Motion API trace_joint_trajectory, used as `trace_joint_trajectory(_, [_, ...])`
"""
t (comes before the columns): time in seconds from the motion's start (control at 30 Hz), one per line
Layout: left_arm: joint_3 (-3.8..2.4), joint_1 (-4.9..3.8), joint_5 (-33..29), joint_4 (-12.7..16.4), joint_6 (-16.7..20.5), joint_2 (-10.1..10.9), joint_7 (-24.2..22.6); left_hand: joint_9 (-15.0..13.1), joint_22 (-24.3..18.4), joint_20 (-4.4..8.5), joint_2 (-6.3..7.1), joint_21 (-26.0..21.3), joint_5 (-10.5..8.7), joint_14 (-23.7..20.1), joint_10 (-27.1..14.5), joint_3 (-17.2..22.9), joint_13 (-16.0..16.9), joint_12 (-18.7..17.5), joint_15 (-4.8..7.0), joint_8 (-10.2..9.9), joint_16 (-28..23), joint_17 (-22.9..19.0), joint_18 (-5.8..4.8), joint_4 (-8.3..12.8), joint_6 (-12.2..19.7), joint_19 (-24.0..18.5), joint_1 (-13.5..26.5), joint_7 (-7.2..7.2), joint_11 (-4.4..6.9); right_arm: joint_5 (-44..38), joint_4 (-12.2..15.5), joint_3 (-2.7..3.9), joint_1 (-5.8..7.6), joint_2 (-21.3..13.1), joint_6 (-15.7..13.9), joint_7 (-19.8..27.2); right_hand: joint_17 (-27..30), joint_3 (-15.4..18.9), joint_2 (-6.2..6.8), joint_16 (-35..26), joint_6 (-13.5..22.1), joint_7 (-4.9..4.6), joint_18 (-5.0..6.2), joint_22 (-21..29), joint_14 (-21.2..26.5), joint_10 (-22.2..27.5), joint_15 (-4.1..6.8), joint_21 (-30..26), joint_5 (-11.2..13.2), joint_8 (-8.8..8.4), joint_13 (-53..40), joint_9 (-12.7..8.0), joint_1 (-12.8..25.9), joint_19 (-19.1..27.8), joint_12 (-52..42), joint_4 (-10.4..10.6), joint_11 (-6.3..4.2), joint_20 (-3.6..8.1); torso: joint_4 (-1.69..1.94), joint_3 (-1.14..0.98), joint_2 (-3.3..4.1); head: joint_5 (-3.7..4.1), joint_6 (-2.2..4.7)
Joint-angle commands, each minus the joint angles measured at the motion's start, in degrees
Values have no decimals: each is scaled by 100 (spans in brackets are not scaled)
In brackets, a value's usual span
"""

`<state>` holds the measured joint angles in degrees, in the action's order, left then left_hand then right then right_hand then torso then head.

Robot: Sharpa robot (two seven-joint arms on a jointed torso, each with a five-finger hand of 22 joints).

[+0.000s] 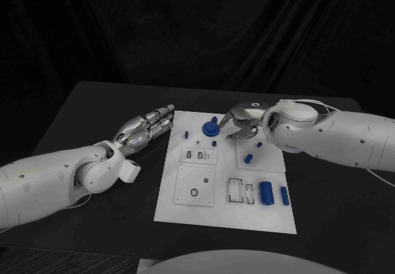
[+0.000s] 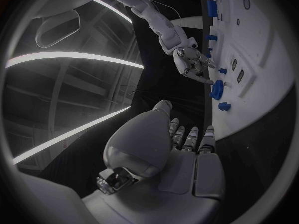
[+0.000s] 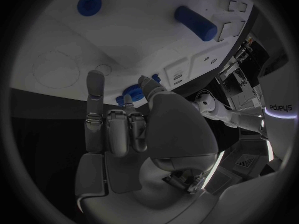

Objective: Assemble the parts on the task board

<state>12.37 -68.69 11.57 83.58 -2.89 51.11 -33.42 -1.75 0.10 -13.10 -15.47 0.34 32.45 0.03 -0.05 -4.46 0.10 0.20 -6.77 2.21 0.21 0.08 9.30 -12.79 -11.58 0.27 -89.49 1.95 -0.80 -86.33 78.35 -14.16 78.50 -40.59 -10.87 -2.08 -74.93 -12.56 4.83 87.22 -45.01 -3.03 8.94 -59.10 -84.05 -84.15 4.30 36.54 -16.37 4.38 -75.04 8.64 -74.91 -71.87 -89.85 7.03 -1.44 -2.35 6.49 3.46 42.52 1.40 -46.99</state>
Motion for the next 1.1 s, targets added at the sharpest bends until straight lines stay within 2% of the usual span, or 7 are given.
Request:
trace_joint_trajectory(0.03, [-4, 5, -1, 2, -71, -12, -48, -1, -3, -38, 11, -26, 25, -3, 5, 38, -10, -20, -24, 22, -21, -8, 95, -12, -2, -18, 55, 46, -23, -40, 7, 3, -17, -12, 20, -12, -1204, 47, -61, -7, -134, -15, 44, -28, -488, -585, 35, -14, 10, 76, -1496, 22, -19, -23, -15, -3, -20, 35, 13, -5, -4, -1, 12])
trace_joint_trajectory(0.2, [-4, 5, -1, 10, -61, 12, -43, -1, -3, -38, 11, -26, 25, -3, 5, 38, -10, -20, -24, 22, -21, -8, 95, -12, -2, -18, 55, 46, -23, -44, 43, 4, -15, -106, -169, -18, -1188, 53, -57, -22, -203, -24, 46, -29, -484, -585, 32, -33, 8, 100, -1496, 36, -16, -26, -15, -7, -15, 34, 11, -2, -1, -19, 51])
trace_joint_trajectory(0.33, [-4, 5, -1, 22, -39, 39, -38, -2, -2, -40, 12, -24, 28, -3, 5, 44, -10, -20, -26, 24, -21, -8, 95, -6, -11, -16, 53, 49, -26, -46, 175, 8, 49, -318, -344, -57, -1167, 84, -15, -42, -222, -34, 49, -26, -477, -585, 28, -61, 43, 93, -1496, 35, 3, -31, -15, -2, -8, 32, 5, -3, -1, -22, 32])
trace_joint_trajectory(0.6, [-4, 5, -1, 33, -10, 65, -34, -3, -1, -41, 14, -23, 28, -3, 5, 47, -10, -20, -27, 27, -21, -8, 95, -3, -20, -14, 53, 49, -27, -46, 684, 9, 400, -1125, -484, -325, -1233, 154, -7, 21, -408, -59, 31, -113, -506, -585, 16, 14, 346, 128, -1496, 66, 41, -119, -15, 47, 10, 21, -12, -5, -16, 31, 62])
trace_joint_trajectory(0.77, [-4, 5, -1, 34, 1, 68, -30, -4, 0, -43, 18, -22, 28, -3, 5, 51, -10, -20, -28, 29, -21, -8, 96, 3, -26, -13, 53, 50, -28, -38, 851, 3, 494, -1547, -347, -477, -1315, 162, -2, 99, -506, -85, 5, -218, -535, -585, 5, 149, 200, 148, -1496, 106, -5, -198, -15, 32, 27, 18, -2, 1, -13, 93, 87])
trace_joint_trajectory(0.9, [-4, 6, -1, 31, -7, 53, -39, -4, 0, -43, 18, -22, 28, -3, 5, 51, -10, -20, -28, 29, -21, -8, 96, 3, -26, -13, 53, 50, -28, -35, 890, -4, 465, -1778, -264, -551, -1307, 169, 14, 92, -483, -105, 2, -235, -532, -585, -2, 161, 176, 130, -1496, 116, -23, -209, -15, 22, 40, 15, 0, 1, -1, 102, 78])
trace_joint_trajectory(1.1, [-3, 8, -1, 30, -11, 51, -39, -5, 1, -44, 23, -21, 29, -3, 5, 55, -10, -20, -29, 31, -21, -8, 96, 8, -29, -12, 53, 52, -29, -34, 858, -7, 311, -1993, -309, -573, -1310, 183, 35, 94, -434, -115, -2, -256, -533, -585, -9, 177, 159, 100, -1496, 129, -36, -223, -15, 15, 49, 12, -35, 3, -20, 44, 57])
